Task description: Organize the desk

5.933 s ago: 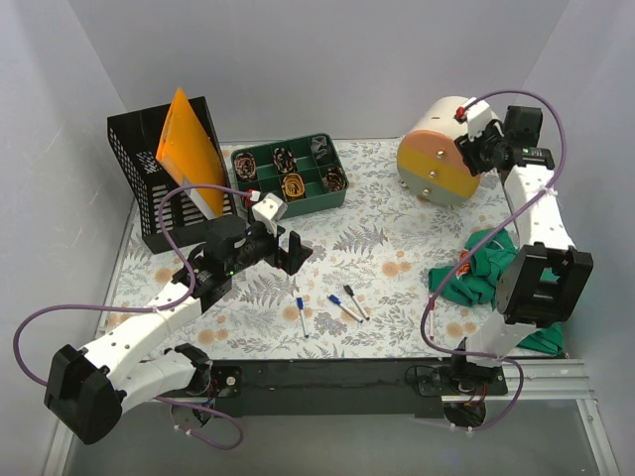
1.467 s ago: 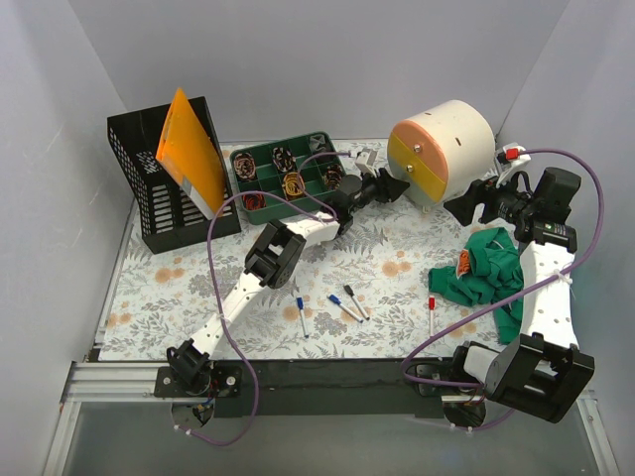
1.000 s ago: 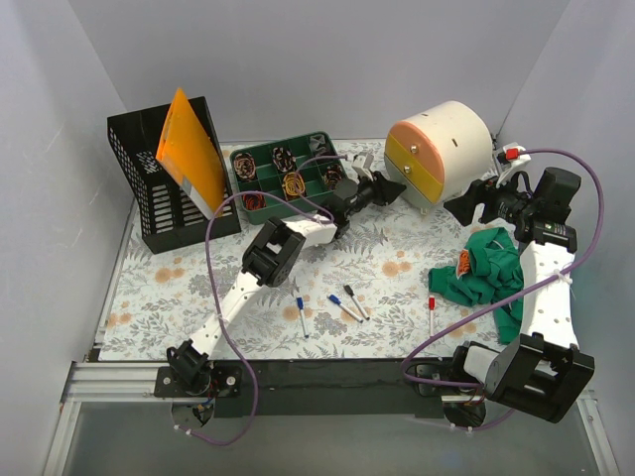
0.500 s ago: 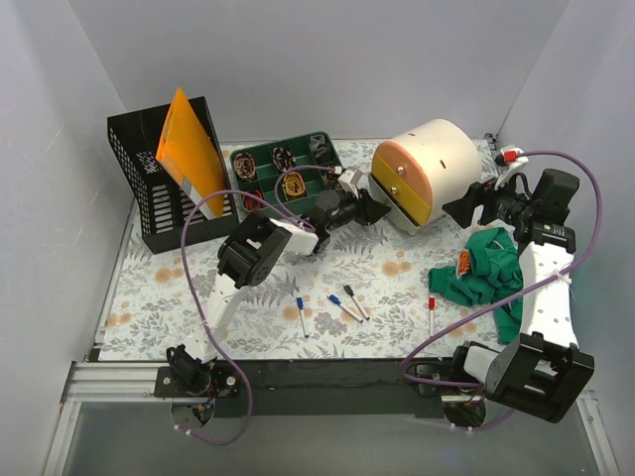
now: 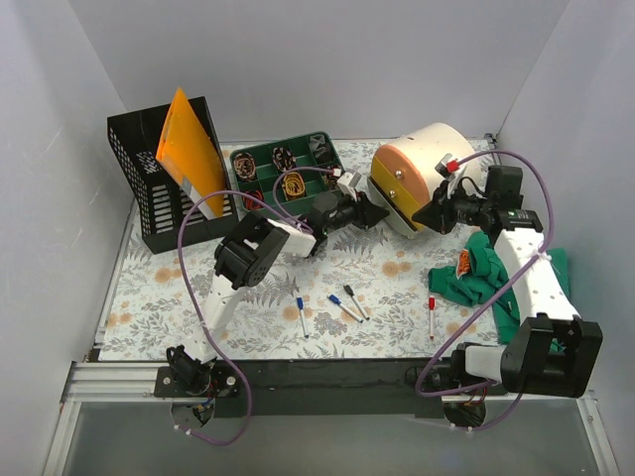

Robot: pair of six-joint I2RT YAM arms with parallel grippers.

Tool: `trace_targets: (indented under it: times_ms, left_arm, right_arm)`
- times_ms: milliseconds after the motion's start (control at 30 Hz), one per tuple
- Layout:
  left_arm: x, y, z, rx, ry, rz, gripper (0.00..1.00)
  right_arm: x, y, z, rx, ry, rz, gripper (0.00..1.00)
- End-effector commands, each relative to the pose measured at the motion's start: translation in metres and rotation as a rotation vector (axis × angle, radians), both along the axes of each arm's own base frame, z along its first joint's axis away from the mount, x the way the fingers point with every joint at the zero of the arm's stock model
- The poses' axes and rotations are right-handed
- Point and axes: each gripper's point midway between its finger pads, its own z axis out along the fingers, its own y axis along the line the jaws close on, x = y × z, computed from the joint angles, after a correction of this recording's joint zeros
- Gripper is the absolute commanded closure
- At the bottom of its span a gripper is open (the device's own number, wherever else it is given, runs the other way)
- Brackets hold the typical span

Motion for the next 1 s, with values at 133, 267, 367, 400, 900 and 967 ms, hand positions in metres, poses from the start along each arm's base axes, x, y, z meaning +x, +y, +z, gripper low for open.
trace_targets:
  times_ms: [133, 267, 367, 400, 900, 967]
  left_arm:
    - [-0.020, 0.000, 0.061, -0.057, -0.075, -0.056, 0.99]
    - [-0.028, 0.008, 0.060, -0.052, -0.059, -0.053, 0.99]
    - [-0.033, 0.009, 0.063, -0.058, -0.046, -0.064, 0.99]
    - [-0.035, 0.009, 0.062, -0.060, -0.039, -0.071, 1.00]
    - [-0.059, -0.002, 0.056, -0.070, 0.006, -0.139, 0.99]
    - [-0.062, -0.004, 0.054, -0.066, 0.020, -0.147, 0.97]
  right_arm:
    - [0.081, -0.043, -0.023, -0.278, -0.049, -0.556, 0.83]
    - [0.091, -0.061, -0.024, -0.340, -0.074, -0.694, 0.83]
    - [0.096, -0.078, -0.030, -0.392, -0.074, -0.778, 0.84]
    - [0.098, -0.080, -0.035, -0.412, -0.070, -0.780, 0.84]
    - [0.100, -0.091, -0.048, -0.478, -0.061, -0.796, 0.85]
    - [0.099, -0.089, -0.050, -0.475, -0.057, -0.775, 0.84]
